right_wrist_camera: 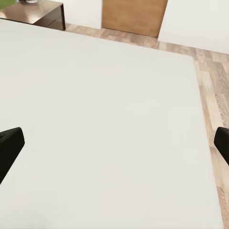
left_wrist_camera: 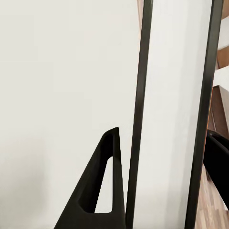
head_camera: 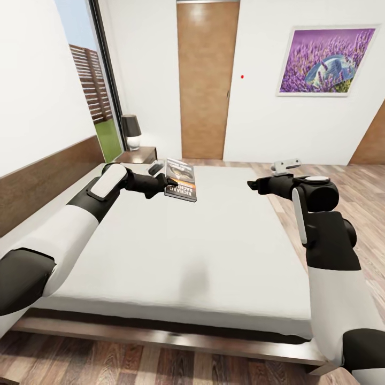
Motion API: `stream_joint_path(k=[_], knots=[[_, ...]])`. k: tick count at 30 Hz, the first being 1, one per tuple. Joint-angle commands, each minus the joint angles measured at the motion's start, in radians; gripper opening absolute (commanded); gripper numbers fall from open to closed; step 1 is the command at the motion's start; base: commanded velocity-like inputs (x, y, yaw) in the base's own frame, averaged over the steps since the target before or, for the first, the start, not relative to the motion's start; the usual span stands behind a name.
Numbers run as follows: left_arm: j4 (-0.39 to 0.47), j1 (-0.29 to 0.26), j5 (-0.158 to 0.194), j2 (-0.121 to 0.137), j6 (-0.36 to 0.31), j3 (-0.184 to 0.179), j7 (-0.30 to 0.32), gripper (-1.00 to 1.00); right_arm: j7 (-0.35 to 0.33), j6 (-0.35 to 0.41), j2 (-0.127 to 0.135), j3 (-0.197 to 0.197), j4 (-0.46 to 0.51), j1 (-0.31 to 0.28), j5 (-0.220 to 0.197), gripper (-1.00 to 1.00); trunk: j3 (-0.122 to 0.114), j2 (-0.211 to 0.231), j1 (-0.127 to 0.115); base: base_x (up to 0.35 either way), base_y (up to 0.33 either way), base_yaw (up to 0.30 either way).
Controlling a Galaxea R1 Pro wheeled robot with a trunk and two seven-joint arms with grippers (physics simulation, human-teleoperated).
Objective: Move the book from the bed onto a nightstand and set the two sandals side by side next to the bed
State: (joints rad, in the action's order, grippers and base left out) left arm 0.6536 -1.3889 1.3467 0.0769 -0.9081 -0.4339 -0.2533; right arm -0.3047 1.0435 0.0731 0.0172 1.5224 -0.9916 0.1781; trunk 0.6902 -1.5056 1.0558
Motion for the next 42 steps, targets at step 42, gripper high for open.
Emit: stream_joint_path(k=[42], knots=[[0.003, -0.001, 0.013, 0.001, -0.001, -0.005, -0.009, -1.00, -0.008, 0.004, 0.000, 0.004, 0.001, -0.001, 0.011, 1.00, 0.023, -0.001, 0.000, 0.000, 0.000, 0.178]])
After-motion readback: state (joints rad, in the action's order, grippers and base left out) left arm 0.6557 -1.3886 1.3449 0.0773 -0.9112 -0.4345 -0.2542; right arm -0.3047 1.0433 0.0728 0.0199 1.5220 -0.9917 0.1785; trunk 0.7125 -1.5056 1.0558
